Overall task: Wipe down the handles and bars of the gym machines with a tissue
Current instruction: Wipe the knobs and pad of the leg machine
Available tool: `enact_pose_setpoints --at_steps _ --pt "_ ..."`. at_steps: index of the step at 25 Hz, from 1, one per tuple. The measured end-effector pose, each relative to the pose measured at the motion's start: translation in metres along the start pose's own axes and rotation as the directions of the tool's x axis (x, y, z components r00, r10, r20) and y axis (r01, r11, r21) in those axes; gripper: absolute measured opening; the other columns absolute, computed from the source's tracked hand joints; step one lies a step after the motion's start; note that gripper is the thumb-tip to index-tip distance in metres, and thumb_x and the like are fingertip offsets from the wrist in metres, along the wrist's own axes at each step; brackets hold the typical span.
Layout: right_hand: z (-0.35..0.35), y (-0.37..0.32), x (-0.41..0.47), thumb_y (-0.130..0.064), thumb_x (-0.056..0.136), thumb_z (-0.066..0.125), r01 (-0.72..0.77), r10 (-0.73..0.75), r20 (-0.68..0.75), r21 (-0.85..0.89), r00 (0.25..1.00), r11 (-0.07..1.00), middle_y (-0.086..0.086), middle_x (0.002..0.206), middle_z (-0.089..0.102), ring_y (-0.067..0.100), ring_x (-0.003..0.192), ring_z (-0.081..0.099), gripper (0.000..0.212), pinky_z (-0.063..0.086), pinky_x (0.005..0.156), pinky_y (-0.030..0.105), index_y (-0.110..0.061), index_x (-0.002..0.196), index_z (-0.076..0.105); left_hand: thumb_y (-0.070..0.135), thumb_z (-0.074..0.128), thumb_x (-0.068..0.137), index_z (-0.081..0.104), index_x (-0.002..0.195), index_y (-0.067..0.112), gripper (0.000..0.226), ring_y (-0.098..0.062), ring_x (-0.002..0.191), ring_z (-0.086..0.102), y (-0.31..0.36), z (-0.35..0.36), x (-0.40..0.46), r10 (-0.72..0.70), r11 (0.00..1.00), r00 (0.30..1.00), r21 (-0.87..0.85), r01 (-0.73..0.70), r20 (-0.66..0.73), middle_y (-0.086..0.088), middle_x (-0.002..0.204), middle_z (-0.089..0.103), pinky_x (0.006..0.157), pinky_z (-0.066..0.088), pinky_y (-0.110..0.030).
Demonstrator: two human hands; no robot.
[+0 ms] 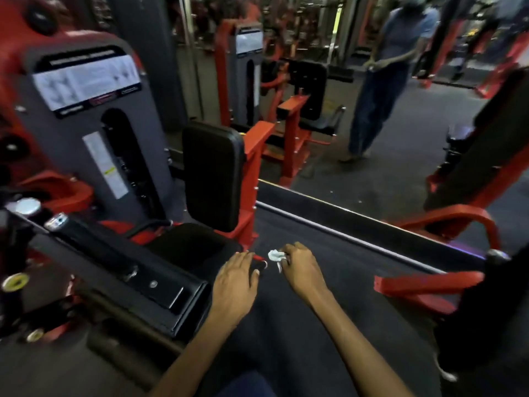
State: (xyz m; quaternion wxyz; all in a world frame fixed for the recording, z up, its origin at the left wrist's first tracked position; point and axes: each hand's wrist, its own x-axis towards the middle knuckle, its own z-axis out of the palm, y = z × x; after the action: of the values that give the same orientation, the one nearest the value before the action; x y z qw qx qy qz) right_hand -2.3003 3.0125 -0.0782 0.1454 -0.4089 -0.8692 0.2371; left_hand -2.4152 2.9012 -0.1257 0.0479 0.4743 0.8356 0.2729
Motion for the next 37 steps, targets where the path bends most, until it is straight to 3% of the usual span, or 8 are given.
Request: enact_pose_setpoints --at_steps 6,9,16,21,26,29,31,37 --pt "0.040 -0.019 0.139 -0.007 0.083 0.049 0.111 -0.119 0.189 0.049 0.975 0.993 0.014 0.091 0.055 0.033 0.088 0.058 0.018 0.045 0.073 0.036 -0.001 0.091 0.063 0.027 0.048 0.093 0.057 0.131 0.005 0.045 -0.029 0.129 0.050 -0.056 0.016 0.098 -0.254 0.966 0.956 0.000 0.257 -0.145 -0.013 0.135 0.057 0.109 0.035 -0.038" --pt "0.057 -0.030 0.204 -0.005 0.083 0.051 0.155 -0.169 0.257 0.073 0.952 0.985 0.019 0.094 0.060 0.034 0.086 0.059 0.016 0.046 0.071 0.037 0.003 0.089 0.064 0.021 0.053 0.095 0.051 0.137 0.007 0.044 -0.024 0.135 0.042 -0.081 0.015 0.143 -0.377 0.925 0.912 -0.030 0.378 -0.160 -0.010 0.142 0.051 0.113 0.029 -0.034" --pt "0.110 -0.062 0.314 -0.011 0.088 0.053 0.359 -0.392 0.376 0.158 0.840 0.920 0.015 0.095 0.060 0.030 0.086 0.060 0.018 0.048 0.075 0.041 0.000 0.092 0.066 0.019 0.055 0.094 0.051 0.136 0.008 0.043 -0.025 0.132 0.045 -0.126 0.015 0.210 -0.588 0.806 0.778 -0.074 0.588 -0.222 -0.010 0.139 0.053 0.111 0.035 -0.034" --pt "0.170 -0.104 0.387 -0.004 0.083 0.051 0.550 -0.596 0.452 0.245 0.664 0.799 0.026 0.084 0.063 0.039 0.077 0.061 0.018 0.047 0.067 0.039 0.007 0.081 0.065 0.014 0.055 0.093 0.054 0.131 0.002 0.040 -0.031 0.125 0.051 -0.178 0.015 0.242 -0.765 0.610 0.539 -0.129 0.782 -0.352 -0.017 0.132 0.057 0.106 0.038 -0.036" --pt "0.240 -0.145 0.425 -0.008 0.085 0.055 0.455 -0.564 0.624 0.347 0.541 0.820 0.017 0.095 0.064 0.031 0.085 0.062 0.013 0.047 0.072 0.031 -0.004 0.083 0.066 0.012 0.055 0.093 0.053 0.131 -0.001 0.040 -0.032 0.124 0.051 -0.217 0.039 0.260 -0.891 0.387 0.286 -0.259 0.885 -0.353 -0.018 0.132 0.056 0.105 0.040 -0.038" --pt "0.297 -0.174 0.434 -0.005 0.085 0.055 0.440 -0.581 0.658 0.393 0.479 0.808 0.022 0.091 0.067 0.032 0.086 0.063 0.016 0.048 0.078 0.033 0.004 0.079 0.067 0.008 0.057 0.090 0.054 0.128 -0.004 0.040 -0.036 0.121 0.052 -0.264 0.061 0.264 -0.924 0.272 0.163 -0.294 0.916 -0.347 -0.021 0.129 0.057 0.103 0.041 -0.041" --pt "0.345 -0.182 0.441 0.001 0.084 0.054 0.428 -0.564 0.667 0.381 0.486 0.820 0.022 0.099 0.067 0.031 0.096 0.061 0.016 0.042 0.089 0.029 0.006 0.088 0.069 0.006 0.059 0.087 0.053 0.128 -0.007 0.043 -0.038 0.124 0.049 -0.300 0.074 0.262 -0.924 0.232 0.121 -0.283 0.931 -0.362 -0.024 0.131 0.055 0.106 0.038 -0.044" --pt "0.508 -0.179 0.455 0.000 0.083 0.053 0.447 -0.537 0.645 0.318 0.545 0.836 0.013 0.115 0.059 0.029 0.117 0.050 0.032 0.035 0.106 0.034 -0.011 0.108 0.070 0.016 0.052 0.094 0.037 0.143 -0.001 0.054 -0.032 0.145 0.023 -0.426 0.132 0.248 -0.923 0.159 0.115 -0.090 0.983 -0.366 -0.018 0.153 0.032 0.117 0.016 -0.043"
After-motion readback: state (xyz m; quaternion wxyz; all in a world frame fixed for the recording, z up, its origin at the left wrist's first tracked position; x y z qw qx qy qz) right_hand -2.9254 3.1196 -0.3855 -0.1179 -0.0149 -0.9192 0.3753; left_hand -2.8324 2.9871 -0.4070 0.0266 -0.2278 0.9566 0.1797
